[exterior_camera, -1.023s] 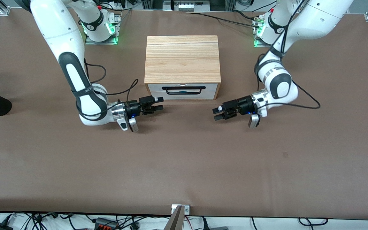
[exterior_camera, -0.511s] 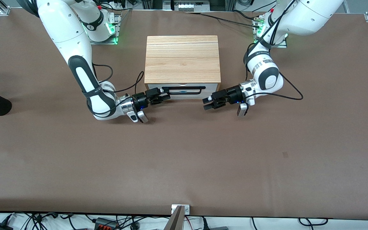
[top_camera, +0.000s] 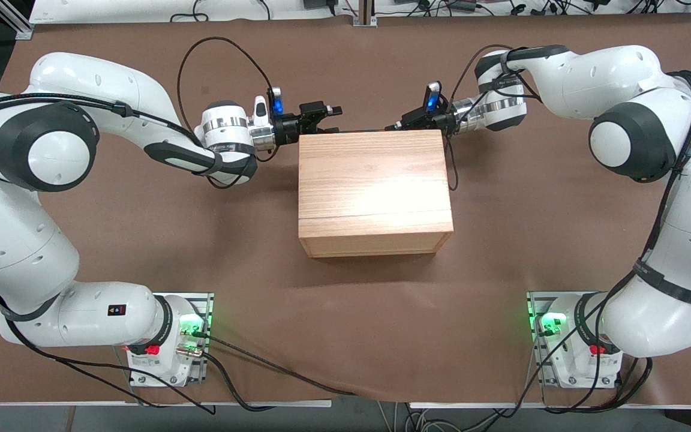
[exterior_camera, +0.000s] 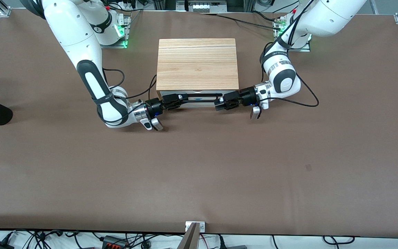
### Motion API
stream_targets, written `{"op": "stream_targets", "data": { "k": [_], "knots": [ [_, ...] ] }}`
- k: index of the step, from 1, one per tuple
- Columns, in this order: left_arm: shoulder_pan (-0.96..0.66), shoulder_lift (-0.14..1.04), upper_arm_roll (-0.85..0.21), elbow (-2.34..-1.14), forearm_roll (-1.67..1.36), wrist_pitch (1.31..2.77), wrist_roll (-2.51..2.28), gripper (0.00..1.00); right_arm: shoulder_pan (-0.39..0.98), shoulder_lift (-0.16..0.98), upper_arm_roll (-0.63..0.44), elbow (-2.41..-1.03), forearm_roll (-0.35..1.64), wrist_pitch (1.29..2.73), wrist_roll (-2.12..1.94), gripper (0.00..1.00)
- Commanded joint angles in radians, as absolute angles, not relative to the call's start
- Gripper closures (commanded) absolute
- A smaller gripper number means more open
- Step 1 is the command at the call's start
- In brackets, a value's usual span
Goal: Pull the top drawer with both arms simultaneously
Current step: 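Close the right gripper and the left gripper on the black handle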
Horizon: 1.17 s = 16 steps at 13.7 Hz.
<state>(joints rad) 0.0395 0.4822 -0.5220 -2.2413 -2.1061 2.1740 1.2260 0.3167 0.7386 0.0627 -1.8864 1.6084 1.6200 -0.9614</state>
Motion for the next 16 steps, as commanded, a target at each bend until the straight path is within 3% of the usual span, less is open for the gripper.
{"op": "stream_targets", "data": {
  "k": [1,3,7,11,16],
  "knots": [
    [0.055,0.517,-0.532,-2.247,-2.135,2.169,1.223,0.12,0.324,0.713,0.063,-1.917,1.632,1.617,-0.968,0.5],
    [0.061,0.52,-0.535,-2.264,-2.135,2.148,1.218,0.13,0.325,0.713,0.061,-1.919,1.632,1.617,-0.969,0.57],
    [0.06,0.541,-0.535,-2.263,-2.126,2.004,1.216,0.16,0.322,0.713,0.063,-1.919,1.632,1.615,-0.98,1.0],
    [0.066,0.541,-0.525,-2.252,-2.015,1.951,1.216,0.16,0.322,0.713,0.063,-1.91,1.632,1.615,-0.977,1.0],
    [0.095,0.572,-0.52,-2.233,-1.87,1.956,1.221,0.26,0.322,0.712,0.063,-1.907,1.632,1.615,-0.979,1.0]
  ]
}}
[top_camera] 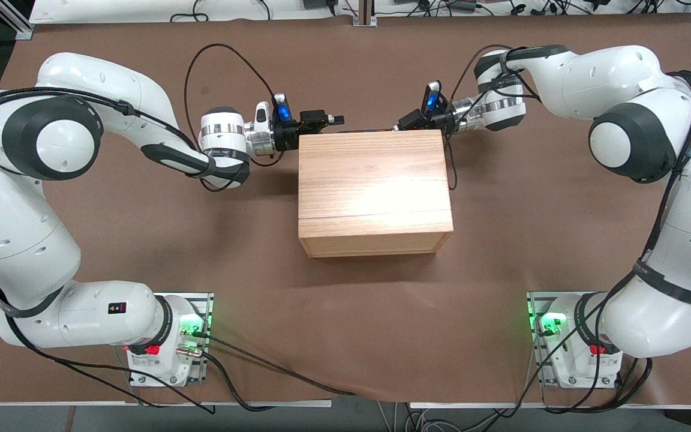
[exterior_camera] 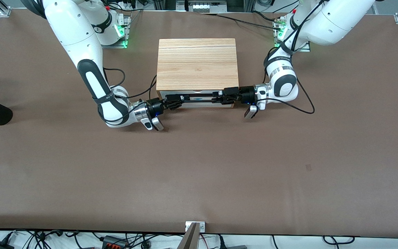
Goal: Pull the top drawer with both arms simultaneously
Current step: 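Pull the handle away from the cabinet with both grippers together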
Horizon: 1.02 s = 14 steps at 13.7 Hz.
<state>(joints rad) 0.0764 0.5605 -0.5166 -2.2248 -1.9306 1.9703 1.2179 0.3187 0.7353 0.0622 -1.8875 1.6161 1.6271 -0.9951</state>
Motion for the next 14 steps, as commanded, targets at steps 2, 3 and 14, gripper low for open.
{"op": "stream_targets", "data": {
  "k": [2,3,14],
  "knots": [
    [0.095,0.578,-0.506,-2.229,-1.835,1.962,1.239,0.27,0.322,0.712,0.063,-1.907,1.632,1.615,-0.98,1.0],
    [0.094,0.6,-0.496,-2.211,-1.813,1.962,1.244,0.28,0.322,0.713,0.063,-1.907,1.632,1.615,-0.98,1.0],
    [0.087,0.615,-0.502,-2.206,-1.807,1.997,1.292,0.77,0.322,0.712,0.063,-1.907,1.632,1.615,-0.982,1.0]
  ]
}}
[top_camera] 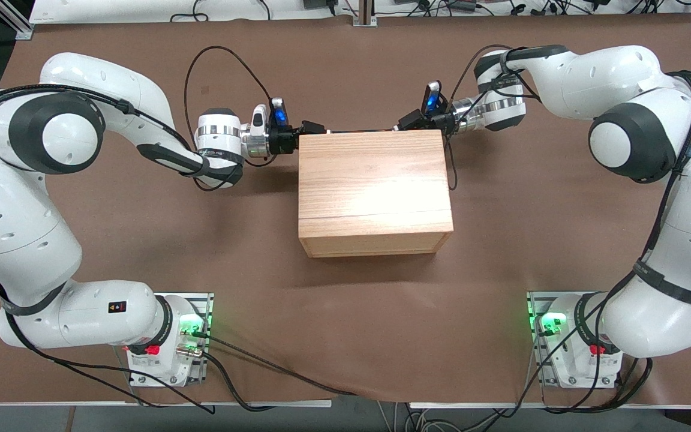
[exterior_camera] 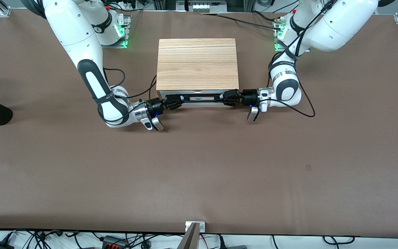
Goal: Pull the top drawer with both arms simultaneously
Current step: 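Pull the handle away from the cabinet with both grippers together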
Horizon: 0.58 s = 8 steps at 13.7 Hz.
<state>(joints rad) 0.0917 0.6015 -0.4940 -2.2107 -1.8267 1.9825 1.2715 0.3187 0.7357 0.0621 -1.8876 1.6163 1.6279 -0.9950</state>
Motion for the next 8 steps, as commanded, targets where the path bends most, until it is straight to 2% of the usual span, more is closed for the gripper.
{"op": "stream_targets", "data": {
  "k": [1,3,5,8],
  "knots": [
    [0.087,0.615,-0.502,-2.206,-1.809,1.997,1.292,0.77,0.322,0.713,0.063,-1.907,1.632,1.615,-0.982,1.0],
    [0.087,0.614,-0.502,-2.207,-1.809,1.994,1.292,0.8,0.322,0.713,0.063,-1.907,1.632,1.615,-0.982,1.0],
    [0.09,0.615,-0.502,-2.207,-1.809,1.996,1.292,0.91,0.321,0.713,0.063,-1.905,1.632,1.615,-0.98,1.0],
    [0.097,0.617,-0.496,-2.189,-1.809,1.996,1.289,0.99,0.319,0.733,0.061,-1.85,1.632,1.617,-0.966,1.0]
  ]
}}
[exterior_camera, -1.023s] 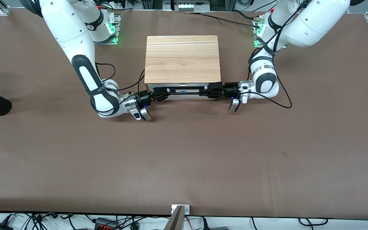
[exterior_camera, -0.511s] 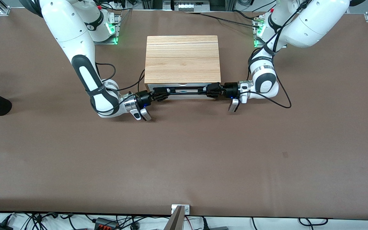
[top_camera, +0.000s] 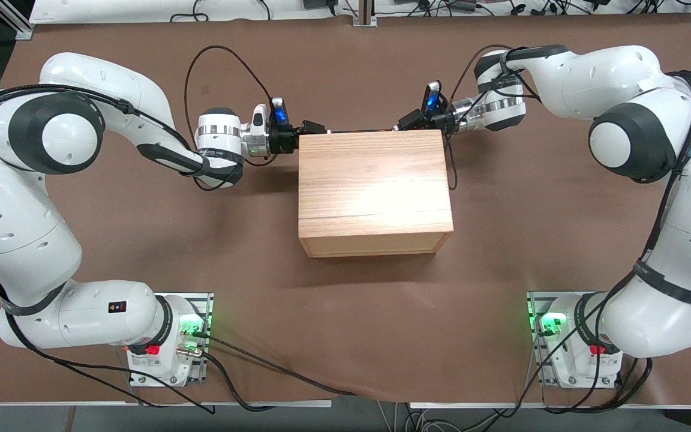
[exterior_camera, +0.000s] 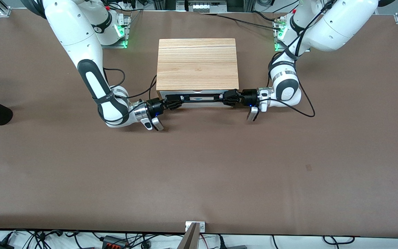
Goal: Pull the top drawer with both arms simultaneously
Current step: 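Pull the handle away from the cabinet with both grippers together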
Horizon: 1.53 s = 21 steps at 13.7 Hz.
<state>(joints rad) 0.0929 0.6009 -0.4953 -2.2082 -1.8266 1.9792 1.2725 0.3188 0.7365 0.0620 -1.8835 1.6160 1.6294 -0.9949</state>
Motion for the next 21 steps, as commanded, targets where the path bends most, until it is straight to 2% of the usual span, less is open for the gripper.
{"op": "stream_targets", "data": {
  "k": [1,10,14,17,21],
  "knots": [
    [0.097,0.627,-0.489,-2.177,-1.809,1.996,1.29,0.99,0.316,0.755,0.061,-1.821,1.631,1.617,-0.951,1.0],
    [0.069,0.722,-0.41,-2.013,-1.798,2.005,1.276,0.99,0.299,0.903,0.054,-1.616,1.629,1.618,-0.913,1.0],
    [0.072,0.721,-0.357,-1.954,-1.619,2.039,1.267,0.99,0.29,0.948,0.049,-1.522,1.628,1.631,-0.859,1.0],
    [0.072,0.727,-0.354,-1.922,-1.612,2.069,1.266,0.99,0.278,1.006,0.049,-1.441,1.626,1.631,-0.857,1.0],
    [0.066,0.778,-0.356,-1.881,-1.606,2.082,1.235,0.99,0.272,1.025,0.049,-1.42,1.623,1.631,-0.859,1.0]
  ]
}}
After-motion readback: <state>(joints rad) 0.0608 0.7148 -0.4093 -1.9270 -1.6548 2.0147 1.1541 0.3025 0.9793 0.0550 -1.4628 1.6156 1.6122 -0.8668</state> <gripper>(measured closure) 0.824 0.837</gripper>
